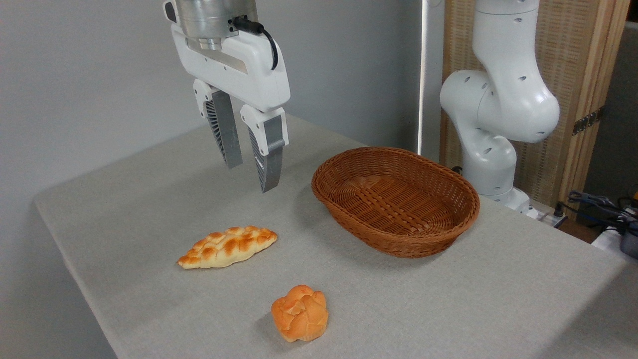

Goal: Put bread into the basket
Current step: 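Lower the open gripper down onto the long braided bread roll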

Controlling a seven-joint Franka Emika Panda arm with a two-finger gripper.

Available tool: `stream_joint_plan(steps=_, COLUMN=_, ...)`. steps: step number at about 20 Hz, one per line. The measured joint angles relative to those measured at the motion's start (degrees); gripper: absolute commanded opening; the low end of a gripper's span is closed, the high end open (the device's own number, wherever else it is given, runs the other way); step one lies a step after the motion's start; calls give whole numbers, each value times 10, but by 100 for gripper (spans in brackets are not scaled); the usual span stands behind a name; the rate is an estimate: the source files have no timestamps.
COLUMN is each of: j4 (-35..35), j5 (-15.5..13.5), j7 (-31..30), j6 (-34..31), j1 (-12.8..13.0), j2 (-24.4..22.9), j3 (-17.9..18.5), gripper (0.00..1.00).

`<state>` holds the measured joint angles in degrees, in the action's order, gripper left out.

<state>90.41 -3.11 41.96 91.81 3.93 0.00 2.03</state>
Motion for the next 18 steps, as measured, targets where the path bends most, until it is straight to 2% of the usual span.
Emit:
stream_joint_plan(steps=12, j4=1, j5=0, j7=0, j6=0, j1=2, j2=1, j3=-1, gripper=100)
stream_joint_plan(steps=18, j4=23, j5=0, j7=-5, j6=38, j1=10, j2=9, j3=-42, gripper=100)
